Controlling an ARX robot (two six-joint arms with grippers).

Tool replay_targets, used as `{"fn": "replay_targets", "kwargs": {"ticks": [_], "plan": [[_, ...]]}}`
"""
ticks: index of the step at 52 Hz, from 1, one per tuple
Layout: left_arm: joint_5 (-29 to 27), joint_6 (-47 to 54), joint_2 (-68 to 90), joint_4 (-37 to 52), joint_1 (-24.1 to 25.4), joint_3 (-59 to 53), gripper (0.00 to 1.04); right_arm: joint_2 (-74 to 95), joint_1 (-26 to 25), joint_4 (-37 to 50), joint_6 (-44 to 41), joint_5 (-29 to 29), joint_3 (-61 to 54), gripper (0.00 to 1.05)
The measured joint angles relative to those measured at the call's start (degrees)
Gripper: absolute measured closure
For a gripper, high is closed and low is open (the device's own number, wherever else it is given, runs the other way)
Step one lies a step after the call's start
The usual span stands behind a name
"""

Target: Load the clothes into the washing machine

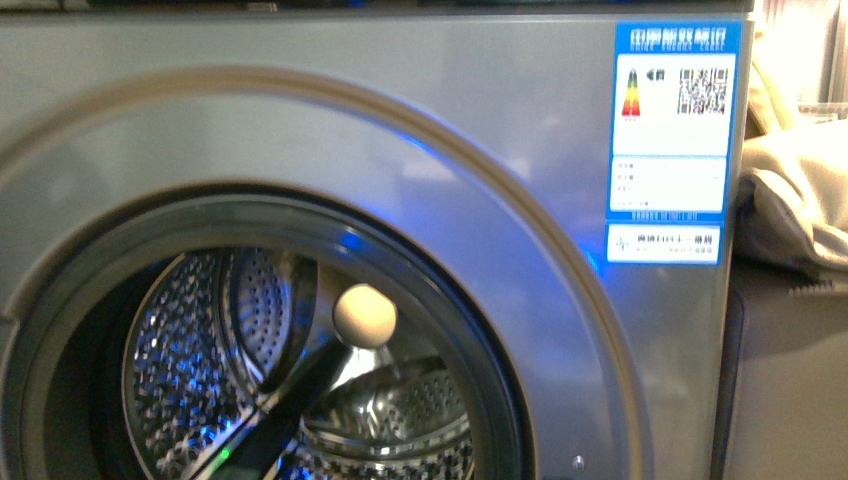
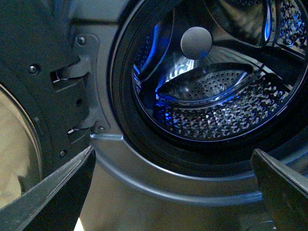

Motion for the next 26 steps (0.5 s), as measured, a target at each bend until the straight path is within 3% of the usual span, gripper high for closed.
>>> {"fn": "replay_targets", "kwargs": {"ticks": [10,17,22,26], "plan": [[0.04,0.0,0.0,0.0,0.0,0.0,0.07,20.11,-13.46,22.27,6.97,-8.74,0.85,0.08],[0.02,0.0,0.0,0.0,0.0,0.0,0.07,30.25,-19.91,33.07,9.62,-10.8,5.07,0.08],[0.04,0.0,0.0,0.0,0.0,0.0,0.07,36.5,-24.11,35.19,10.29,-11.58,9.44,0.08],[0.02,0.0,0.0,0.0,0.0,0.0,0.07,41.35,-26.62,31.61,8.68,-11.61,13.62,0.08]]}}
